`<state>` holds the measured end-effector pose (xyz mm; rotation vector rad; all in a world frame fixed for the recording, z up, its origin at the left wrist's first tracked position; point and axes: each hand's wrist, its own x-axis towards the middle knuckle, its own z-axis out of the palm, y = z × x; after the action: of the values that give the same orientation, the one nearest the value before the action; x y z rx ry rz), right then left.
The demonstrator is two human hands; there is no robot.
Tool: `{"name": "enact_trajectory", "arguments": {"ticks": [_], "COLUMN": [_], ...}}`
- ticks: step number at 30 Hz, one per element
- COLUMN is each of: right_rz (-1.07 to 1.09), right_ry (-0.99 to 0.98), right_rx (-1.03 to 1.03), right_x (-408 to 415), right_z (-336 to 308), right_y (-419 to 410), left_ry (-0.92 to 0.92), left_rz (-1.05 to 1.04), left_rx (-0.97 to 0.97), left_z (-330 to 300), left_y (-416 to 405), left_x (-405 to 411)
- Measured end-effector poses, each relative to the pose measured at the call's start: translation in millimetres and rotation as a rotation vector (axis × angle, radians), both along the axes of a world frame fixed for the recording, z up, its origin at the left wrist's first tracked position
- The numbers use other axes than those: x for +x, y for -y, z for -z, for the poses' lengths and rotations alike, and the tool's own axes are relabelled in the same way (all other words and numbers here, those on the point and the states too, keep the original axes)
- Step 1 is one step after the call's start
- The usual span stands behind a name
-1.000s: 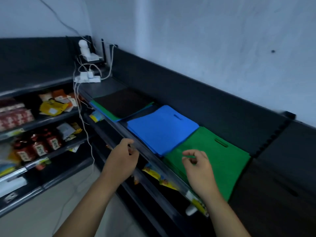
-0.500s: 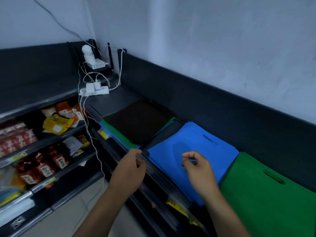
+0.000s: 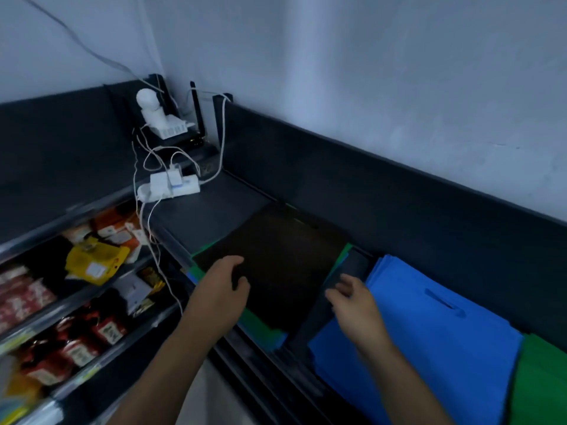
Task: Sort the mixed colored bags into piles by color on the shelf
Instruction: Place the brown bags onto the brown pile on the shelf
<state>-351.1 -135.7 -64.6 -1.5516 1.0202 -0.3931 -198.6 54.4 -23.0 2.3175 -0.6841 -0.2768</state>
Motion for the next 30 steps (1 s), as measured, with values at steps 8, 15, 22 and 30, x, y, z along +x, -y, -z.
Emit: {"name": "enact_trajectory", "arguments": {"ticks": [8, 15, 22, 30], "right_rz": [0.356, 0.555, 0.559, 0.634], "right_ry": [0.024, -0.086, -0.224, -0.266], "right_rx": [0.110, -0.038, -0.110, -0.161], "right_x": [60, 71, 76, 73], "right_z": [7, 6, 6, 1], "right_y": [4, 7, -7, -15], "left_ry": [-0.025, 0.014, -0.043, -0.064], "left_rz": [0.386, 0.419, 0.620, 0.589], "left_rx": [0.262, 0.078, 0.221, 0.207], "left_z": [33, 34, 30, 36], "left_y": [34, 54, 64, 62], "left_x": [96, 149, 146, 152]}}
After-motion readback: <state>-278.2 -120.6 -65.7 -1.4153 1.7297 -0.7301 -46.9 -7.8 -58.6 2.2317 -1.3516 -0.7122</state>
